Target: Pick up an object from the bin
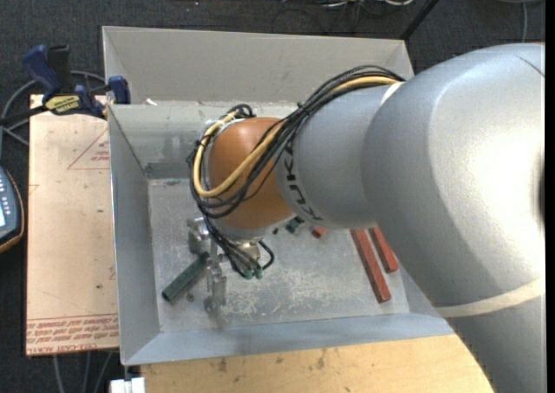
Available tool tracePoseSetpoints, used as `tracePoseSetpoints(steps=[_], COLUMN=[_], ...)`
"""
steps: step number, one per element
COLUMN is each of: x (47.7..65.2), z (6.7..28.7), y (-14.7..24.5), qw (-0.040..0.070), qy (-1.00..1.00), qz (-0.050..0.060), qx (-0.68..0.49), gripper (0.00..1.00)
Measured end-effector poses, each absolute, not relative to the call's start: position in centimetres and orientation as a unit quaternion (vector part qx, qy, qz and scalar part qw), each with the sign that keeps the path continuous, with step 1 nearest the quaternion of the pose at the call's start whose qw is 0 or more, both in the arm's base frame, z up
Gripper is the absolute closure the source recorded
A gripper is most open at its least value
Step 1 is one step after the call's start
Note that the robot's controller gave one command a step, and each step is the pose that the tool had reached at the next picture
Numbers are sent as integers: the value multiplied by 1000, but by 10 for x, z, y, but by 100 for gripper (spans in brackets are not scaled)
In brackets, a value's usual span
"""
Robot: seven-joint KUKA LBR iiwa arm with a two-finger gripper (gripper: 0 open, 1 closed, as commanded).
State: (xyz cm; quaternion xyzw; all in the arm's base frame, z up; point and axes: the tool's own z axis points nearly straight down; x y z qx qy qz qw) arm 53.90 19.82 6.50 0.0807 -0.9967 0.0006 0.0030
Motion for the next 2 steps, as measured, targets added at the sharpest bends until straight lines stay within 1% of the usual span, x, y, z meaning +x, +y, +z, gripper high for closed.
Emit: tracePoseSetpoints(steps=[1,2], x=[540,537], z=[70,250], y=[199,199], qw=[0,-6], qy=[-997,-997], qz=[-1,-2], qx=[81,74], gripper=[100,100])
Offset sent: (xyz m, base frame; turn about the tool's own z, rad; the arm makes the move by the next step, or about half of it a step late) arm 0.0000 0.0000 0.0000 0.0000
